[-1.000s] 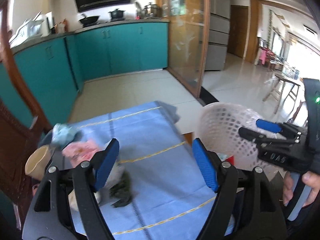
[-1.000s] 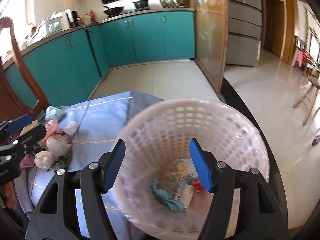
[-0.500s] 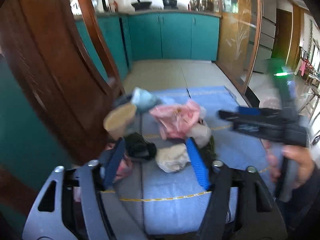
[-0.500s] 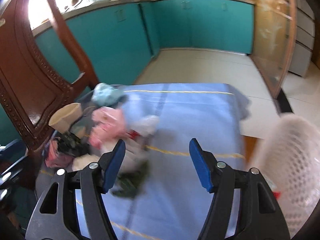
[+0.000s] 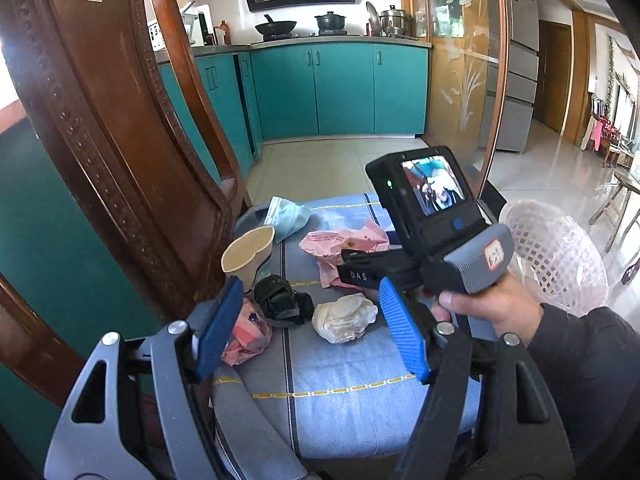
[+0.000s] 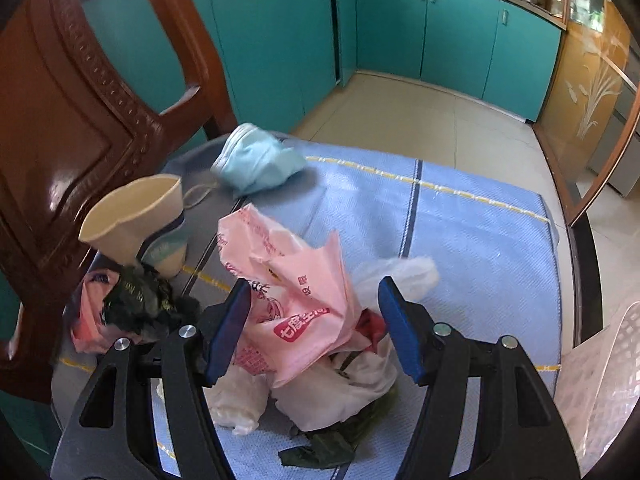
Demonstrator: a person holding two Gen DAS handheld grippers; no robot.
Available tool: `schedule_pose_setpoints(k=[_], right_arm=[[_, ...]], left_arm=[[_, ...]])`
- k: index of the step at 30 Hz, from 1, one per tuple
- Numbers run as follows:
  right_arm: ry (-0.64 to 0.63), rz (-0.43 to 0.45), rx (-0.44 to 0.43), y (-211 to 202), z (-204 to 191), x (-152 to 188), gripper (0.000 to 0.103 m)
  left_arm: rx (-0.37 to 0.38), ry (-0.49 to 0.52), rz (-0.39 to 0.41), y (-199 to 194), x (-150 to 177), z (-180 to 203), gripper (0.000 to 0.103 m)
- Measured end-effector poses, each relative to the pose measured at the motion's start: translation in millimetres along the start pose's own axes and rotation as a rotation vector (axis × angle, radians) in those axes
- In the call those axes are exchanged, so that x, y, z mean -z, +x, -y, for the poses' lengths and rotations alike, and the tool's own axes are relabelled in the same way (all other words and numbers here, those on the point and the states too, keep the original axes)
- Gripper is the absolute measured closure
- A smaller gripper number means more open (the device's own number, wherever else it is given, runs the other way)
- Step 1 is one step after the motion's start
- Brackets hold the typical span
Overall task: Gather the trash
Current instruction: 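Return both grippers over the table and grasp the pink bag with the right, then lift the pink bag with the right gripper while the left grasps the white cloth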
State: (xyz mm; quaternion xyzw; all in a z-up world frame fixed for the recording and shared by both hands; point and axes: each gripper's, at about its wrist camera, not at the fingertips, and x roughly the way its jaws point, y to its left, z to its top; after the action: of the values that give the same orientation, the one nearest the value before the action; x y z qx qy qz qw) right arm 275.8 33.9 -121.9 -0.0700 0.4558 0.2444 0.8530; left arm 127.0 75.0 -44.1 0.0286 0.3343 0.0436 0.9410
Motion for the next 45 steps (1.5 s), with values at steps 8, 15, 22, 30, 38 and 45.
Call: schedule_pose_setpoints(k=[8, 15, 22, 30, 38, 45], right_arm=[[0.011, 0.059, -0.068, -52, 13, 24, 0.063], [0.152, 0.143, -0.148, -111, 57, 46, 0.063], [0.234, 0.075, -0.084, -118, 83, 79, 0.063], [0.172, 0.028, 0.035, -110, 79, 105, 0.037], [-0.005, 0.044, 0.124, -103, 63, 99, 0.023], [-0.116, -0.028, 0.188, -66, 44, 106, 0.022]], left_arm=[[0.026, -0.064, -0.105, 32, 19, -13, 0.031], [0.088, -0.104, -0.201, 74, 39, -11, 0.031], [0.124, -0.094, -0.248, 119, 38, 1, 0.031], [0.136, -0.092, -0.291, 150, 35, 16, 0.035], [0.111, -0.092, -0.297, 154, 39, 12, 0.061], [0.107, -0.099, -0.318, 160, 40, 10, 0.051]])
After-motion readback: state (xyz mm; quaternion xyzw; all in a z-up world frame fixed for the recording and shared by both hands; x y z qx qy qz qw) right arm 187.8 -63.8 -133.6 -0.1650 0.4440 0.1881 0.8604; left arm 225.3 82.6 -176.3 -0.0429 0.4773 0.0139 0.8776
